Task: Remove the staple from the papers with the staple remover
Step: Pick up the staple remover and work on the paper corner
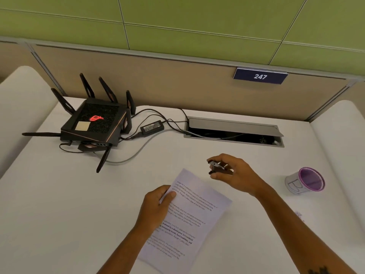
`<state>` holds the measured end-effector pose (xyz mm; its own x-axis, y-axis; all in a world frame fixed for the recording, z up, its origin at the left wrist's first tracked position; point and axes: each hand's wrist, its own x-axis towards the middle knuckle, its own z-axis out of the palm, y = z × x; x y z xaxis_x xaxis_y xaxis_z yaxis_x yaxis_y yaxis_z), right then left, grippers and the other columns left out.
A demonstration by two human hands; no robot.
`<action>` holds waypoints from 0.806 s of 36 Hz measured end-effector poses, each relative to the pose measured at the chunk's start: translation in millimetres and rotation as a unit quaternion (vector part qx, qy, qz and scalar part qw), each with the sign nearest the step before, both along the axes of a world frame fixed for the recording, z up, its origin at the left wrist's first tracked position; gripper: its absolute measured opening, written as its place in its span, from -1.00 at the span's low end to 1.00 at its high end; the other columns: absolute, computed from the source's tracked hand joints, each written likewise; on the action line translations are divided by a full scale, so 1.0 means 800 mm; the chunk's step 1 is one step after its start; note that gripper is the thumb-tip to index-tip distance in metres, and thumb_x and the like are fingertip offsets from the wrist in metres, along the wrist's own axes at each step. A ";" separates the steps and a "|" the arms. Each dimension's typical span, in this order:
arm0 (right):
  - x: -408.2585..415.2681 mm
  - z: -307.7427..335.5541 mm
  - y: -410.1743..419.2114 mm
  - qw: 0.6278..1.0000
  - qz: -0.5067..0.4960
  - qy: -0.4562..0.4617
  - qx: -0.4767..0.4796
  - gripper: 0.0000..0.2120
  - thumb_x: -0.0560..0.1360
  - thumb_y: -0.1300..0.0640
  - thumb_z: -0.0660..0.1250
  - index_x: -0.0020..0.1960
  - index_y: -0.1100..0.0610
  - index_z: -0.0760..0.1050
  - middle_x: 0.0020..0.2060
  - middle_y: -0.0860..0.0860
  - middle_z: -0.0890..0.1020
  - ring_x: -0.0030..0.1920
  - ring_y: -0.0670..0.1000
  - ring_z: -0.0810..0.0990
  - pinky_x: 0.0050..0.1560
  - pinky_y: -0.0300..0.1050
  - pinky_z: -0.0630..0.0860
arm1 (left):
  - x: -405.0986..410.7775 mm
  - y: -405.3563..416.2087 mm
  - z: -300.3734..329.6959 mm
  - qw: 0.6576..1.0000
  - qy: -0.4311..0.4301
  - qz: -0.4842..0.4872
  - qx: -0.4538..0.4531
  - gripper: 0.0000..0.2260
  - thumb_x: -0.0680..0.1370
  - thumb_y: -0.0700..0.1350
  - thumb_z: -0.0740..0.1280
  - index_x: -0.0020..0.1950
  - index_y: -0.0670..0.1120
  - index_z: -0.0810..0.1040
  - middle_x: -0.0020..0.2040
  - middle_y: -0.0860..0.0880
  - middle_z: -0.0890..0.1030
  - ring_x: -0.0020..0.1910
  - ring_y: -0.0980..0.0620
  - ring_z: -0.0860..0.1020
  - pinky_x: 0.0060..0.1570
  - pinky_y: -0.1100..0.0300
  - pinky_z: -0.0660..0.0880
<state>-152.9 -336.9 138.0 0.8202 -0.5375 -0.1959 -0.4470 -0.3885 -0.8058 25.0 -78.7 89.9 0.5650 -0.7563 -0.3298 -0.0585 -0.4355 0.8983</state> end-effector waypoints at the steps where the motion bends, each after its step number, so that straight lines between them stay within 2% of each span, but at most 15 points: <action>1: 0.002 0.007 0.005 1.000 0.017 0.004 -0.011 -0.63 0.52 0.03 0.56 0.27 -0.23 0.59 0.11 -0.34 0.65 0.16 -0.23 0.65 0.09 -0.49 0.53 | -0.001 0.002 0.002 1.000 -0.003 -0.006 -0.004 -0.88 0.71 0.03 0.33 0.10 0.18 0.66 -0.05 0.27 0.75 -0.13 0.14 0.77 -0.26 0.28 0.67; 6: 0.015 0.037 0.026 0.993 0.103 0.035 -0.052 -0.62 0.53 -0.03 0.54 0.33 -0.12 0.60 0.12 -0.31 0.63 0.14 -0.21 0.62 0.10 -0.38 0.55 | -0.008 0.014 0.009 0.999 -0.010 -0.036 -0.015 -0.87 0.72 0.03 0.32 0.14 0.15 0.67 -0.05 0.19 0.77 -0.15 0.06 0.78 -0.23 0.20 0.71; 12: 0.030 0.058 0.048 0.971 0.195 0.106 -0.082 -0.51 0.53 -0.11 0.52 0.42 -0.04 0.58 0.20 -0.16 0.63 0.15 -0.02 0.64 0.16 -0.16 0.65 | -0.016 0.027 0.018 0.997 -0.030 -0.063 -0.017 -0.88 0.72 0.07 0.32 0.13 0.17 0.65 -0.10 0.13 0.77 -0.20 0.05 0.77 -0.23 0.18 0.72; 17: 0.036 0.072 0.063 0.954 0.224 0.140 -0.140 -0.47 0.53 -0.20 0.48 0.45 -0.08 0.55 0.18 -0.21 0.59 0.13 -0.02 0.62 0.15 -0.13 0.65 | -0.020 0.037 0.023 0.996 -0.048 -0.075 -0.013 -0.84 0.71 0.11 0.30 0.13 0.12 0.64 -0.09 0.12 0.76 -0.21 0.07 0.77 -0.22 0.17 0.73; 24: 0.041 0.086 0.084 0.937 0.251 0.160 -0.184 -0.49 0.54 -0.21 0.47 0.43 -0.08 0.56 0.26 -0.15 0.61 0.16 -0.05 0.60 0.16 -0.08 0.65 | -0.023 0.050 0.024 0.993 -0.068 -0.100 -0.007 -0.89 0.72 0.12 0.28 0.09 0.22 0.61 -0.06 0.15 0.76 -0.21 0.10 0.77 -0.23 0.25 0.71; 29: 0.046 0.090 0.097 0.921 0.272 0.180 -0.212 -0.48 0.54 -0.23 0.45 0.44 -0.08 0.55 0.26 -0.14 0.61 0.13 -0.10 0.55 0.13 -0.14 0.61 | -0.026 0.057 0.027 0.991 -0.074 -0.110 -0.007 -0.90 0.71 0.14 0.28 0.06 0.26 0.57 -0.07 0.23 0.73 -0.21 0.17 0.76 -0.27 0.31 0.66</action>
